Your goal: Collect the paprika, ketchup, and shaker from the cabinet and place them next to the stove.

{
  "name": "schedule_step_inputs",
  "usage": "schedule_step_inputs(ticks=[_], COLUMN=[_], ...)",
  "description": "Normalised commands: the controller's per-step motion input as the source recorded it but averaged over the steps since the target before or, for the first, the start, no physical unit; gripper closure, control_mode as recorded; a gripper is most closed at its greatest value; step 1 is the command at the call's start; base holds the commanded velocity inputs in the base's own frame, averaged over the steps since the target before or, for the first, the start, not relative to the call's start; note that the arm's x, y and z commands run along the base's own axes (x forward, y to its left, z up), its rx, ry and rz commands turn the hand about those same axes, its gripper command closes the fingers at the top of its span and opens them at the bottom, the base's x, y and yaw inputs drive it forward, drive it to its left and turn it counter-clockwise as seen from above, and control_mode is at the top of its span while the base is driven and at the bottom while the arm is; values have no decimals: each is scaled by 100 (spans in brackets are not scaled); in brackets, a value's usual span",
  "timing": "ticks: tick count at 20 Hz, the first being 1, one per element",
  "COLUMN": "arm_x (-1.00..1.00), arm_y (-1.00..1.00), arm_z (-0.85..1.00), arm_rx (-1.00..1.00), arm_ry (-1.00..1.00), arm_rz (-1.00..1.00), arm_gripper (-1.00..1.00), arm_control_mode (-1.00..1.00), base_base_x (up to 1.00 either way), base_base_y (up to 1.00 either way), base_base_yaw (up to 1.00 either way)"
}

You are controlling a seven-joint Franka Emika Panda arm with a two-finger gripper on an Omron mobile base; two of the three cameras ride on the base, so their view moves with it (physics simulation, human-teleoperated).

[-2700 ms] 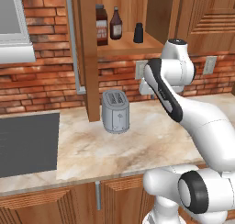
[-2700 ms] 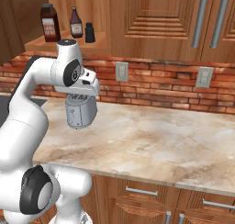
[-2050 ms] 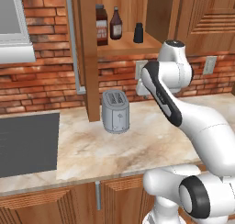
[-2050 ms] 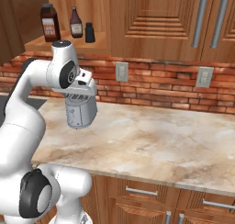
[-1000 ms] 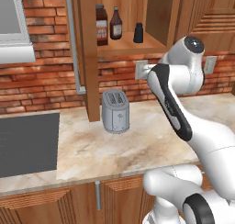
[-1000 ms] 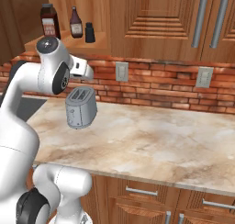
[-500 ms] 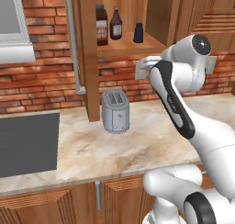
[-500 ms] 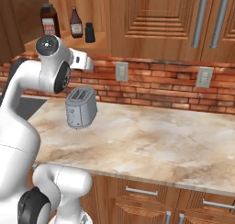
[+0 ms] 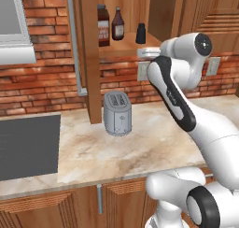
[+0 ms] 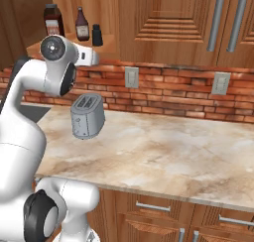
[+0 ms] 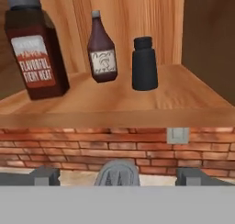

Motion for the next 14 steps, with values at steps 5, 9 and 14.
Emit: schedule_step_inputs(ticks=[5,9,14], arm_x=[2,0,0], arm_y=[37,15,10], arm_z=[29,26,32], arm_rx=[3,0,0], arm_ry=[-30,-29,-18], arm_rz=[5,0,0], arm_gripper=[-100,-100,-100], arm_control_mode=[-100,-100,-100], base_base_x=[0,0,0], base_base_y=[0,0,0], base_base_yaw=[0,0,0])
